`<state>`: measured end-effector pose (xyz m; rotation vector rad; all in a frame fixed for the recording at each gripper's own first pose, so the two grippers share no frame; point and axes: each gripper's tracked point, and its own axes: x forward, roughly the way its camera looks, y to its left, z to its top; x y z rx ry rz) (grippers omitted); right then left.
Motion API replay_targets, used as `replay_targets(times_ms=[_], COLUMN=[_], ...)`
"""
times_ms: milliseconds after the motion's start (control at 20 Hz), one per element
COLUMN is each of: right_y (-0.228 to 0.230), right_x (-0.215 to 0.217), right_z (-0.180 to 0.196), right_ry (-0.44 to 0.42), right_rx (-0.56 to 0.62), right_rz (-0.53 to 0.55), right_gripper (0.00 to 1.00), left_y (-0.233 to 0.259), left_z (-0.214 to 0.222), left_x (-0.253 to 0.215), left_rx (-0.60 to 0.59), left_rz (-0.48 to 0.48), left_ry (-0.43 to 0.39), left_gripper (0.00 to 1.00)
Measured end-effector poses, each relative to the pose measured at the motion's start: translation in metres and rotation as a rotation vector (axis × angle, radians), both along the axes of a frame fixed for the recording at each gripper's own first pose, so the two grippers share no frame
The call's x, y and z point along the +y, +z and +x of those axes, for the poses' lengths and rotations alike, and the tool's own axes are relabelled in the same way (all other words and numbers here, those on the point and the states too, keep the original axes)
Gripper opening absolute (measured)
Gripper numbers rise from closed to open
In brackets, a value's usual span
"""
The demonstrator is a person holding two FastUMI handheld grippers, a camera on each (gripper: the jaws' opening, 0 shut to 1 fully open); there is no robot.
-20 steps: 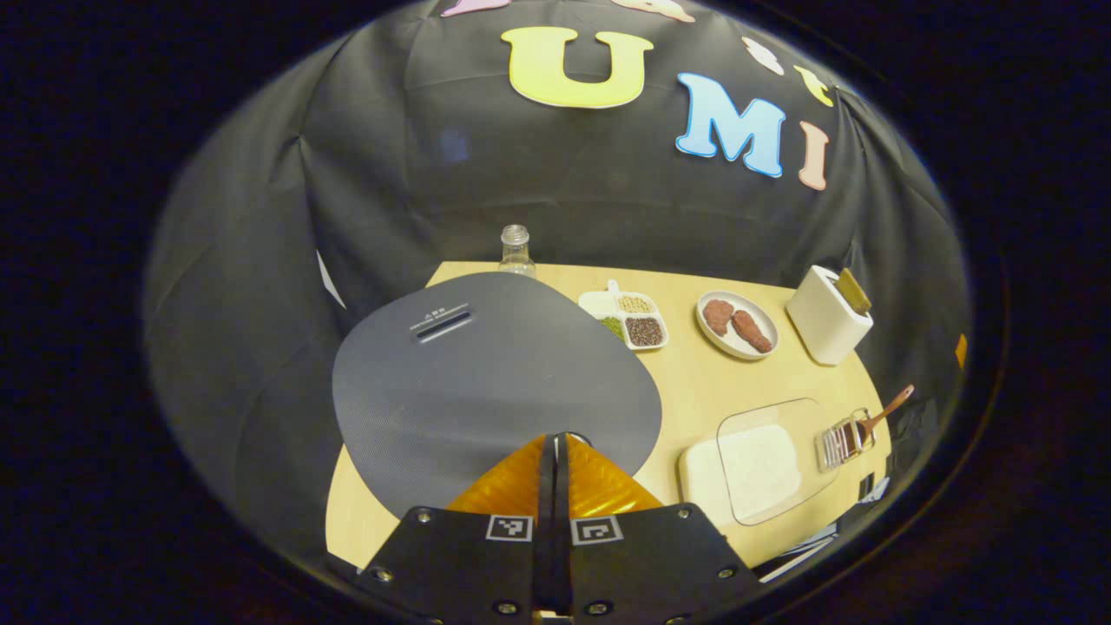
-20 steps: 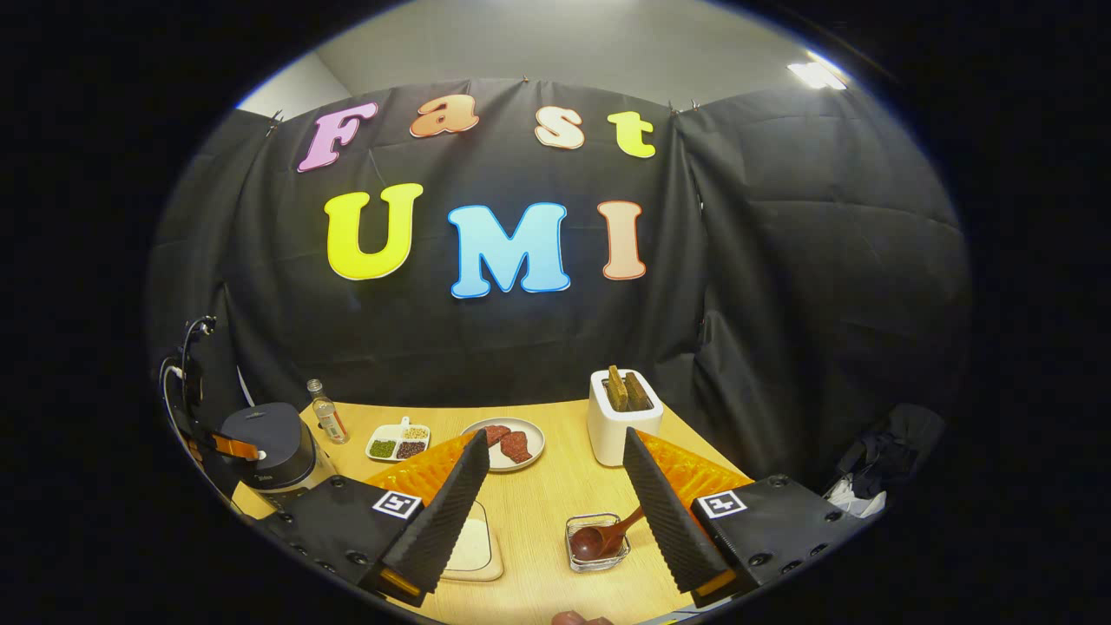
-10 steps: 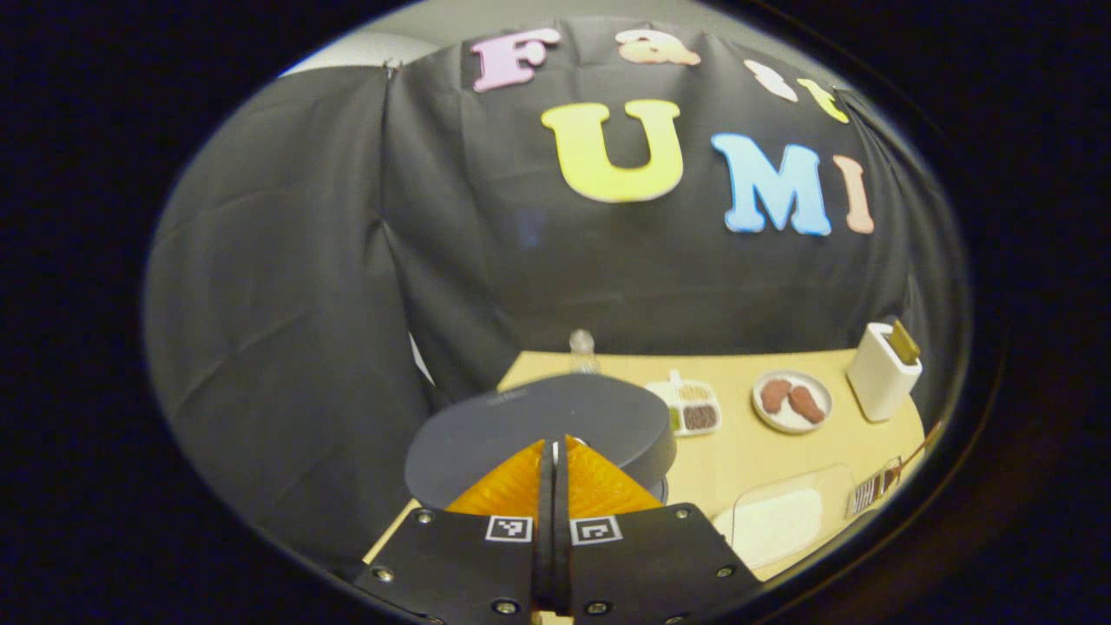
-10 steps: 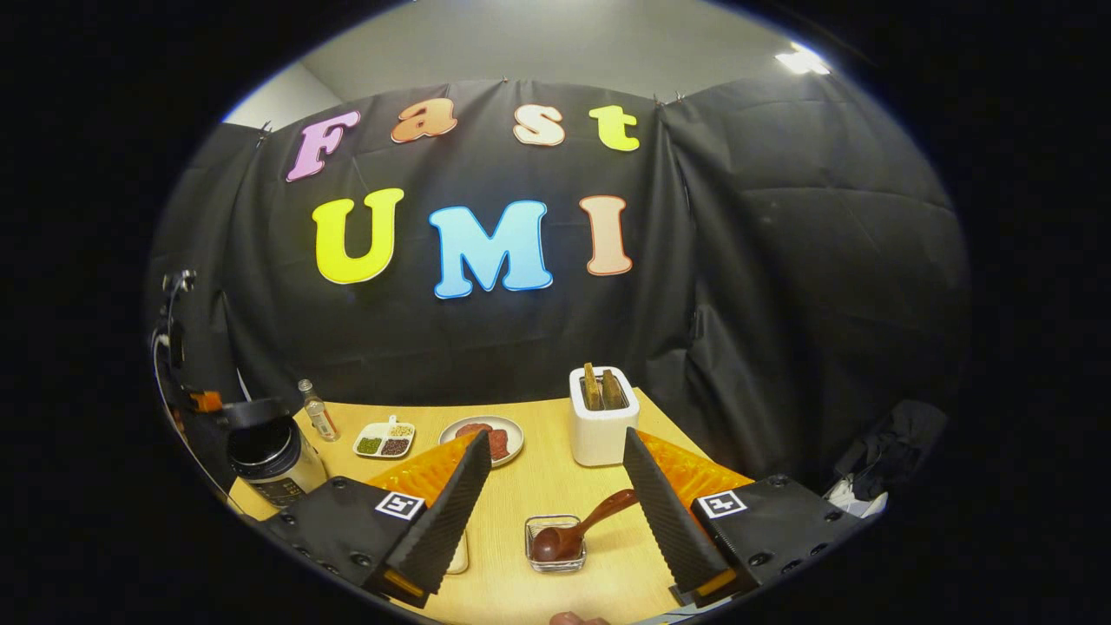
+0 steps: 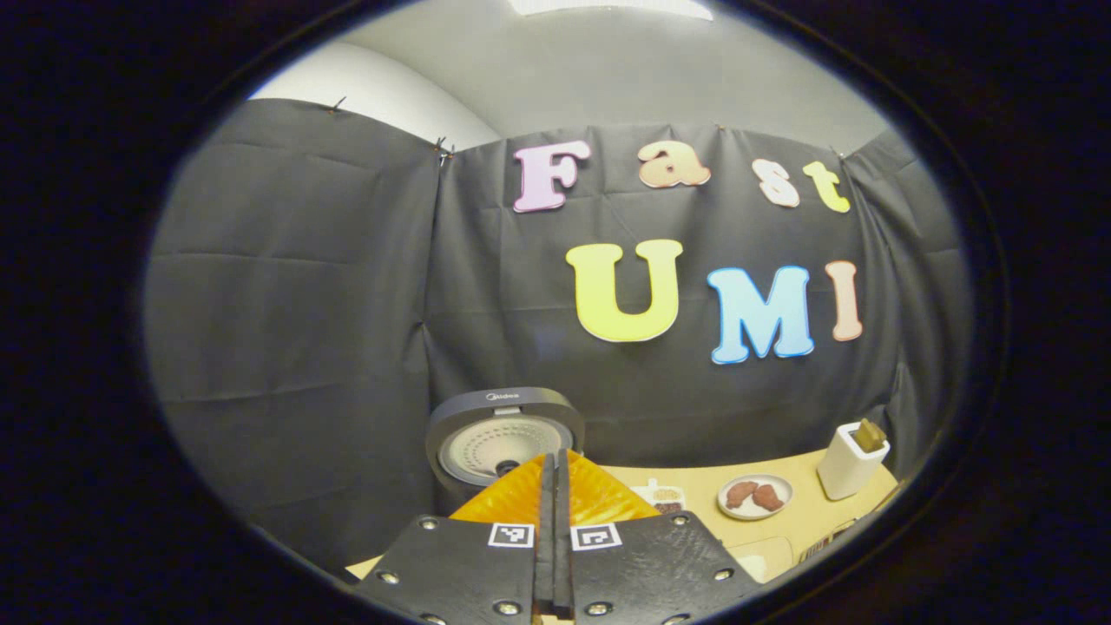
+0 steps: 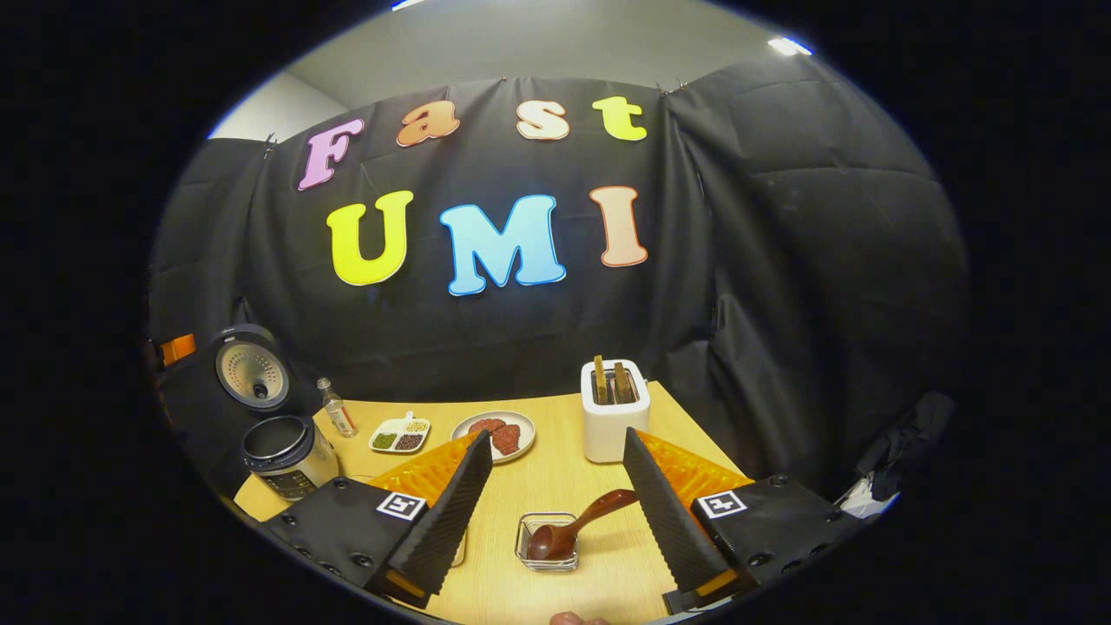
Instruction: Close the left gripper, press the button to open the rice cooker; take a wooden spoon from the chopstick holder with the right hand, scoop a spoonful of rice and pour it into the rice cooker, then put the wooden spoon back into the chopstick holder.
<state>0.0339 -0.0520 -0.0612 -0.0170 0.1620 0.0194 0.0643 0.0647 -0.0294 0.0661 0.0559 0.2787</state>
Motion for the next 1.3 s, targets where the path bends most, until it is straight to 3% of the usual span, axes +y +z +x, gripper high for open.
replay_targets(times_ms=[150, 200, 250, 300, 350, 500, 850, 900, 950, 1250, 1300], right_y=[-0.023, -0.026, -0.027, -0.028, -0.031, -0.053, -0.097, -0.106, -0.113, -0.151, -0.156], right_x=[-0.007, -0.009, -0.012, -0.018, -0.022, -0.024, -0.033, -0.036, -0.039, -0.040, -0.040], right_z=[0.001, 0.000, 0.002, 0.005, 0.008, 0.016, 0.032, 0.035, 0.037, 0.064, 0.070], right_ry=[0.040, 0.052, 0.060, 0.063, 0.067, 0.083, 0.073, 0.067, 0.058, 0.021, 0.017], right_rx=[0.050, 0.057, 0.061, 0.062, 0.067, 0.135, 0.288, 0.310, 0.329, 0.405, 0.407], right_rz=[0.010, 0.010, 0.005, 0.003, 0.008, 0.056, 0.157, 0.169, 0.183, 0.249, 0.250], right_gripper=[0.98, 0.93, 0.98, 0.93, 0.98, 0.98, 0.98, 0.93, 0.98, 0.98, 0.93], left_y=[-0.023, -0.032, -0.034, -0.037, -0.039, -0.047, -0.072, -0.076, -0.079, -0.089, -0.090], left_z=[-0.025, -0.032, -0.039, -0.044, -0.049, -0.060, -0.092, -0.095, -0.098, -0.100, -0.100], left_x=[-0.028, -0.036, -0.045, -0.056, -0.066, -0.078, -0.093, -0.092, -0.090, -0.091, -0.090], left_rx=[0.005, 0.010, 0.008, 0.004, 0.004, 0.012, 0.089, 0.105, 0.117, 0.151, 0.156], left_rz=[-0.062, -0.088, -0.106, -0.114, -0.108, -0.038, -0.047, -0.045, -0.043, -0.097, -0.093], left_ry=[-0.036, -0.043, -0.056, -0.079, -0.094, -0.087, -0.033, -0.021, -0.010, 0.014, 0.019], left_gripper=[0.01, 0.04, 0.00, 0.18, 0.37, 0.92, 0.93, 0.93, 0.93, 0.93, 0.94])
